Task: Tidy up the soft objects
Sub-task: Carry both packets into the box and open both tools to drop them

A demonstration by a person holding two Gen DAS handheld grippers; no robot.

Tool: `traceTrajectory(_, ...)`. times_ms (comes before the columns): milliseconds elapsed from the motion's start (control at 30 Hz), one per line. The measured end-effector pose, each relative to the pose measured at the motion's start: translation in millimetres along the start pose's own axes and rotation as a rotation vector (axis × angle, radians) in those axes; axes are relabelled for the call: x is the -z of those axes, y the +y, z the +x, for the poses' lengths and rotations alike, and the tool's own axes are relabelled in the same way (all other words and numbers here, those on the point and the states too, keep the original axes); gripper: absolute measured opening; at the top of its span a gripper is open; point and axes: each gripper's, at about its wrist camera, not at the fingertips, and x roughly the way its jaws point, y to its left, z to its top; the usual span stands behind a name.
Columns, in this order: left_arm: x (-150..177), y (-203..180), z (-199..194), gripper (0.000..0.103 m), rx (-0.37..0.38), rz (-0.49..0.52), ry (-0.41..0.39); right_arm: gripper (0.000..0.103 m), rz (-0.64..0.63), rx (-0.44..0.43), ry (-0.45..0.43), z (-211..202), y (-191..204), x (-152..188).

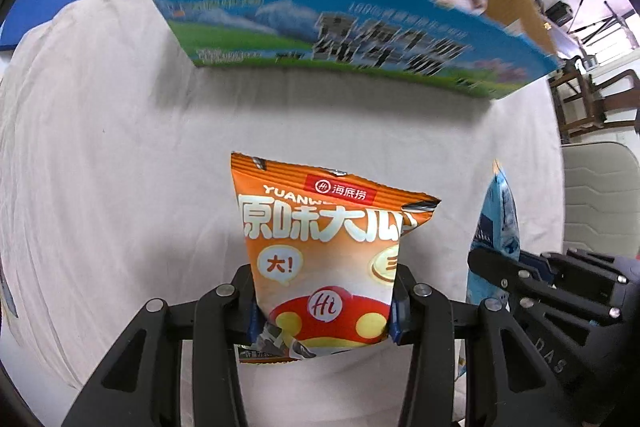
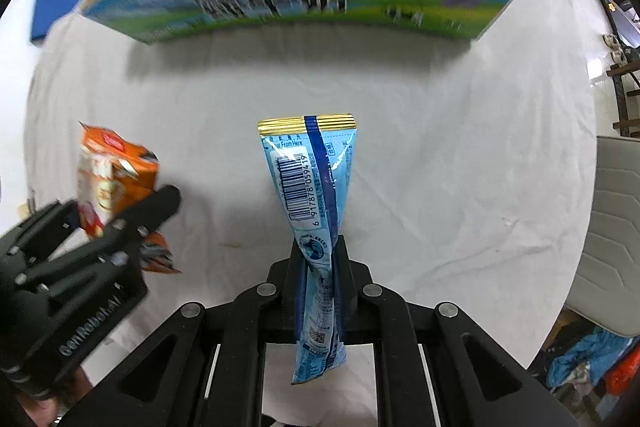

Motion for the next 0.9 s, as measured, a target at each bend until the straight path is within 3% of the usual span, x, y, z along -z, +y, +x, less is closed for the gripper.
traceTrajectory(333,-31.9,-4.8,-78.3,0.041,0.055,0.018,-0.127,0.012,-0.015,-0.075,-0.164,-110.4,5.3,-36.2)
traceTrajectory(500,-78.5,0.8,-94.8,0.042,0.037,0.012,-0.176,0.012,0.077,-0.140,-0.255,-148.3,4.0,-78.3)
traceTrajectory(700,-136.0,17.3,-84.2,0.041,-0.007,0.004,-0.185,0.012,0.234,-0.219,-0.323,-157.1,2.5,-134.7)
traceTrajectory(900,-180.8,34.8,-65.8,0.041,-0.004,-0.031,-0.149,0.012,0.401,-0.282,-0.375,-135.9,-5.7,-177.5)
